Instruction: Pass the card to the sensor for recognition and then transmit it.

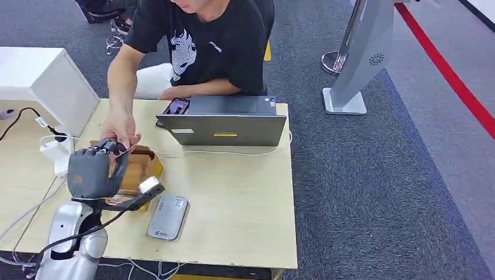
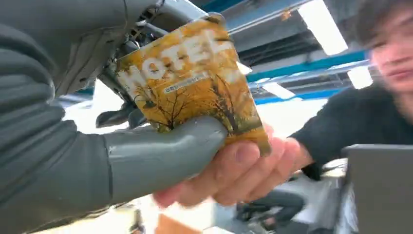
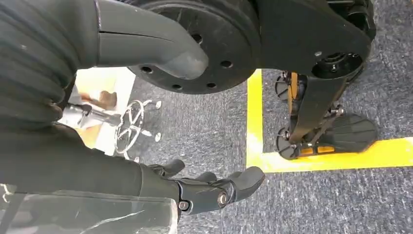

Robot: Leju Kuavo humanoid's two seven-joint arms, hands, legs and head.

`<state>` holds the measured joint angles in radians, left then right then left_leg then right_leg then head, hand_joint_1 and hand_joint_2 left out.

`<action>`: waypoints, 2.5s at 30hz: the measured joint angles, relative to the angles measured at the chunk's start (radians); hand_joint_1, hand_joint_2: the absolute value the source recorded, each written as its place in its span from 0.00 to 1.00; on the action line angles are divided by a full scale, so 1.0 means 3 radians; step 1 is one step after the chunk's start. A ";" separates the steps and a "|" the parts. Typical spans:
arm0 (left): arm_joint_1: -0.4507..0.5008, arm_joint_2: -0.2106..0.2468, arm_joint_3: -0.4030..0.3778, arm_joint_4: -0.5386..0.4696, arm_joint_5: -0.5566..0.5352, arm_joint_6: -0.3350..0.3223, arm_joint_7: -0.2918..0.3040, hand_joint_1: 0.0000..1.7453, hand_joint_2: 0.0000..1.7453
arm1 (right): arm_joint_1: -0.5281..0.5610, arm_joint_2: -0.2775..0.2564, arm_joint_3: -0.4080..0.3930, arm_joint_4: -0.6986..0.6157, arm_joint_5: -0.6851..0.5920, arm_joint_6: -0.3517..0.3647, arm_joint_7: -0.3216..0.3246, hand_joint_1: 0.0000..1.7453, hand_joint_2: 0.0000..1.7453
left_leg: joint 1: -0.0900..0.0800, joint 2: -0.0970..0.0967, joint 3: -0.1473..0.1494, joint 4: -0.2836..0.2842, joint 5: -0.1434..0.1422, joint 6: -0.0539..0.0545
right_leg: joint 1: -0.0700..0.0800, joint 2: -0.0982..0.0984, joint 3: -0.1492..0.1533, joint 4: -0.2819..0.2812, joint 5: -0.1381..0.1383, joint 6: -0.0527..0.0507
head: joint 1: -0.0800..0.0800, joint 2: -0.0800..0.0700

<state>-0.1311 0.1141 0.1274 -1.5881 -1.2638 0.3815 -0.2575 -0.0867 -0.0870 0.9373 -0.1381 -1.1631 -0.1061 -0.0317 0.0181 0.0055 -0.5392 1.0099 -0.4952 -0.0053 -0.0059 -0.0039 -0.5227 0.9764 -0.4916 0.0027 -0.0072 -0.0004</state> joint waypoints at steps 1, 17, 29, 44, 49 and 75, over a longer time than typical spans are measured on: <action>0.0000 0.0000 0.0004 0.0001 -0.0002 -0.0005 -0.0001 0.00 1.00 | 0.0000 0.0000 0.0003 0.0003 -0.0006 -0.0001 0.0000 0.00 1.00 | 0.0000 -0.0001 0.0000 0.0000 0.0000 0.0000 | 0.0000 0.0000 0.0000 0.0000 0.0000 0.0000 | 0.0000 0.0001; 0.0389 0.0014 -0.0176 -0.0120 0.0303 -0.0191 -0.0295 0.00 1.00 | -0.0001 0.0000 0.0047 0.0023 -0.0186 -0.0005 -0.0013 0.00 1.00 | -0.0001 0.0000 -0.0004 0.0000 0.0000 0.0000 | 0.0000 0.0001 -0.0004 0.0001 0.0000 0.0000 | 0.0001 0.0001; 0.0763 0.0321 -0.0436 -0.0169 0.0111 -0.0233 0.0004 0.00 1.00 | 0.0000 0.0000 0.0053 0.0028 -0.0324 -0.0020 -0.0043 0.00 1.00 | 0.0000 0.0000 -0.0005 -0.0001 0.0000 0.0000 | 0.0000 0.0001 -0.0005 0.0001 -0.0001 0.0000 | 0.0000 0.0000; 0.0790 0.0423 -0.0395 0.0008 0.0054 -0.0245 0.0116 0.00 1.00 | 0.0000 0.0000 0.0136 0.0042 -0.0378 -0.0020 -0.0044 0.00 1.00 | -0.0001 -0.0001 -0.0005 -0.0001 0.0000 0.0000 | 0.0000 0.0000 -0.0005 0.0001 0.0000 0.0000 | 0.0001 0.0001; 0.0750 0.0423 -0.0317 0.0126 -0.0042 -0.0235 0.0160 0.00 1.00 | -0.0001 -0.0001 0.0165 0.0042 -0.0395 -0.0020 -0.0045 0.00 1.00 | 0.0000 0.0000 -0.0005 -0.0001 0.0000 0.0000 | 0.0000 0.0000 -0.0005 0.0001 0.0000 0.0000 | 0.0000 0.0001; 0.0697 0.0346 0.0014 0.0360 -0.0162 -0.0189 0.0221 0.00 1.00 | -0.0001 -0.0001 0.0221 0.0043 -0.0491 -0.0056 -0.0047 0.00 1.00 | 0.0000 -0.0001 -0.0006 -0.0001 0.0000 -0.0001 | 0.0000 0.0000 -0.0005 0.0001 -0.0001 0.0000 | 0.0000 0.0001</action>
<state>0.0780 0.2179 0.1316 -1.4801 -1.3123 0.3246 -0.1911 -0.0871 -0.0874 1.0037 -0.1251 -1.3104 -0.1228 -0.0458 0.0179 0.0053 -0.5409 1.0097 -0.4951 -0.0055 -0.0059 -0.0038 -0.5242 0.9769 -0.4918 0.0026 -0.0072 0.0000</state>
